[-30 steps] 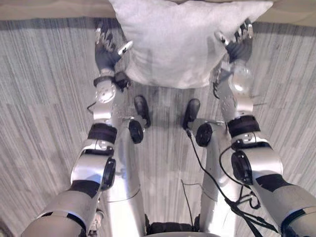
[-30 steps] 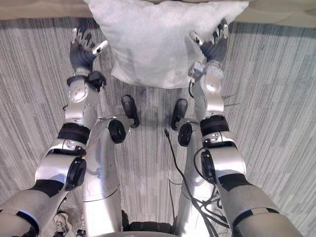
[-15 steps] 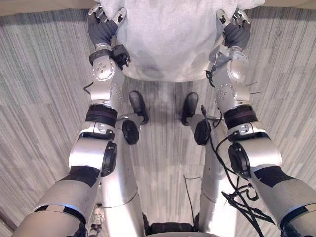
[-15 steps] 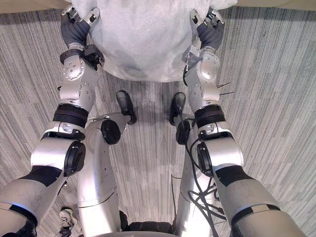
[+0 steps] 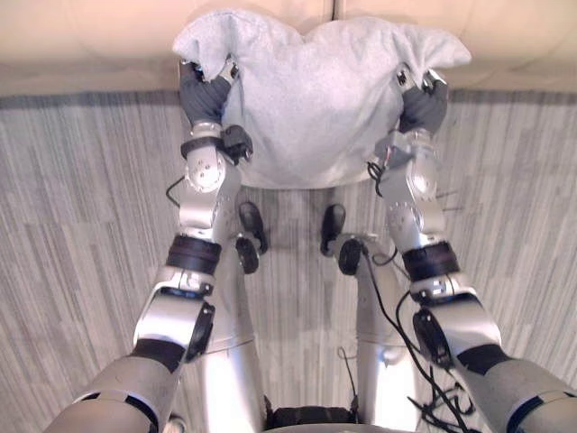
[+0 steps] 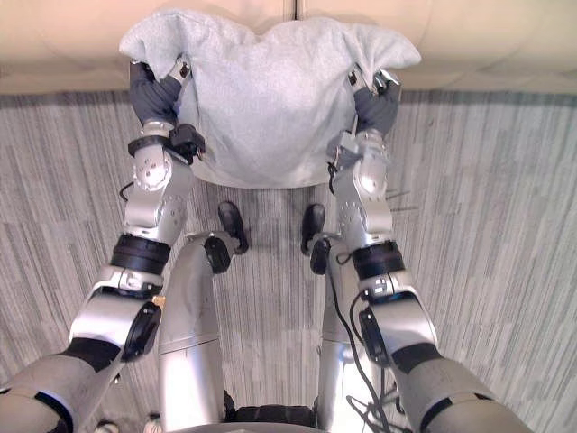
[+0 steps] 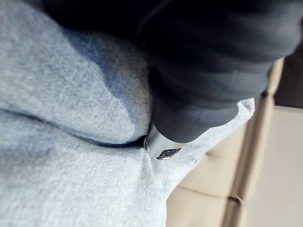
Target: Pick up cushions and gather them together orderly.
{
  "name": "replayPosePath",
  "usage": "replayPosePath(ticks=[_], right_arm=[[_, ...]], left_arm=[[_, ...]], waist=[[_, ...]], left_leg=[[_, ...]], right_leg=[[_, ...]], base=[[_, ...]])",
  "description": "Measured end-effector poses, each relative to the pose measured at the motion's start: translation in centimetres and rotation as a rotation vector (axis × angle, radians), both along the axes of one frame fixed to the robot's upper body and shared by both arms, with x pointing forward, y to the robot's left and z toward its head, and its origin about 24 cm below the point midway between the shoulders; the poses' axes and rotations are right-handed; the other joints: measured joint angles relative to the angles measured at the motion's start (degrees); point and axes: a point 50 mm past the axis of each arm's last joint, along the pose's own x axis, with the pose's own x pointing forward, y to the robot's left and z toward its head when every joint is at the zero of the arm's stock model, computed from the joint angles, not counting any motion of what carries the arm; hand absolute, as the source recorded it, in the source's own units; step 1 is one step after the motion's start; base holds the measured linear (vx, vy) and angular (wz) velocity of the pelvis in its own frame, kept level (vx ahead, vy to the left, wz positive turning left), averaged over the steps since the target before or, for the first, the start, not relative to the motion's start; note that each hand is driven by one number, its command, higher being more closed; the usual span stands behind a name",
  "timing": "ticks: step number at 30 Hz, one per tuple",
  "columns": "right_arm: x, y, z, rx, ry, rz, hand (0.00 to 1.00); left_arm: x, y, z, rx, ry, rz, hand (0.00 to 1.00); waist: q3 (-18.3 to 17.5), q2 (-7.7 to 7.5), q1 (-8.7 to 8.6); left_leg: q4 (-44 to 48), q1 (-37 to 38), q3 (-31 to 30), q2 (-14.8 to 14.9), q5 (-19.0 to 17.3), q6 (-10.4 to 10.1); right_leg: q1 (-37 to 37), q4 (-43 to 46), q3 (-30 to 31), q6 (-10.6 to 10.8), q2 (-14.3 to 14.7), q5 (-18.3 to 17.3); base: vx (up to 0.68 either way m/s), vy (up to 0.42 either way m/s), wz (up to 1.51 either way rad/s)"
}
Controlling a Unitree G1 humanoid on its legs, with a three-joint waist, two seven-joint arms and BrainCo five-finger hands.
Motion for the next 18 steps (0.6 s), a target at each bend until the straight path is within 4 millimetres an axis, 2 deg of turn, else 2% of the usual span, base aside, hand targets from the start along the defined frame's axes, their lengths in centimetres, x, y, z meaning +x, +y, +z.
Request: replayPosePath(ticks=[2, 3, 5, 6, 8, 12, 14, 15, 16, 18], right_arm=[[-2.2, 0.0, -1.3, -0.052, -0.01, -0.02, 1.0], [-2.8, 0.1, -1.5, -0.073, -0.02, -0.021, 1.0], [-5.0, 0.9, -2.4, -0.148, -0.041, 0.0, 1.0], [-5.4, 1.2, -2.8, -0.166, -0.036, 0.009, 1.0], [-6.3, 2.1, -4.6, -0.232, 0.01, 0.045, 1.0], [-7.2, 3.1, -6.3, -0.278, 0.05, 0.129, 1.0], [-7.5, 3.6, -6.8, -0.301, 0.058, 0.164, 1.0], [-7.6, 3.7, -7.1, -0.324, 0.064, 0.182, 1.0], [-7.6, 3.7, -7.2, -0.329, 0.065, 0.185, 1.0], [-7.4, 3.6, -8.2, -0.367, 0.106, 0.195, 1.0]], left_arm=[[-1.6, -0.1, -1.8, -0.031, 0.014, -0.004, 1.0], [-2.0, 0.0, -2.2, -0.035, 0.016, 0.0, 1.0], [-3.9, 1.1, -4.7, -0.051, 0.064, 0.035, 1.0], [-4.3, 1.5, -5.6, -0.056, 0.087, 0.046, 1.0], [-5.9, 2.3, -8.7, -0.066, 0.188, 0.076, 1.0], [-8.0, 3.6, -11.2, -0.08, 0.271, 0.117, 1.0], [-9.0, 4.0, -11.6, -0.085, 0.286, 0.133, 1.0], [-9.6, 4.3, -11.6, -0.087, 0.284, 0.14, 1.0], [-9.7, 4.3, -11.6, -0.087, 0.284, 0.141, 1.0], [-10.0, 4.4, -11.9, -0.079, 0.297, 0.143, 1.0]], waist=[[-0.13, -0.04, -0.26], [-0.22, -0.13, -0.27], [-2.59, -0.12, -0.19], [-3.49, -0.11, -0.22], [-7.38, -0.05, -0.19], [-8.89, -0.15, -0.09], [-8.99, -0.18, 0.32], [-8.98, -0.14, 1.21], [-8.98, -0.15, 1.2], [-8.94, -0.07, 0.86]], left_leg=[[-4.07, 9.74, 0.98, -0.45, 0.28, -0.39], [-5.45, 12.09, 1.25, -0.78, 0.29, -0.39], [-11.06, 19.79, 2.79, -1.74, 0.52, -0.64], [-12.49, 21.37, 3.12, -2.05, 0.62, -0.7], [-17.9, 26.71, 4.12, -3.05, 1.17, -0.55], [-22.1, 32.81, 4.56, -3.81, 1.46, -0.75], [-22.77, 35.37, 4.64, -4.09, 1.02, -0.77], [-22.47, 37.15, 4.66, -3.81, -0.82, -0.73], [-22.37, 37.44, 4.64, -3.74, -1.17, -0.66], [-21.09, 40.5, 4.47, -3.1, -4.25, -0.78]], right_leg=[[9.82, -4.84, -0.61, 0.14, 0.11, 0.78], [11.99, -6.22, -0.64, 0.45, 0.09, 0.97], [18.99, -11.75, -0.1, 1.43, 0.25, 1.69], [20.38, -13.12, 0.19, 1.65, 0.38, 1.96], [25.51, -19.34, 0.94, 2.31, 0.88, 3.33], [32.18, -25.91, 2.13, 2.68, 1.78, 5.37], [33.89, -26.24, 3.49, 2.87, 1.74, 5.54], [33.95, -24.01, 4.07, 2.94, 1.98, 5.5], [33.78, -23.3, 4.08, 2.98, 1.99, 5.48], [30.65, -10.53, 4.4, 3.75, 1.32, 5.73]], base=[[0.23, 0.025, 0.04], [0.22, 0.024, 0.02], [0.22, 0.029, -0.07], [0.23, 0.035, -0.16], [0.24, 0.049, -0.15], [0.2, 0.051, -0.16], [0.15, 0.066, -0.36], [0.11, 0.068, -0.44], [0.08, 0.09, -0.38], [0.04, 0.079, -0.12]])
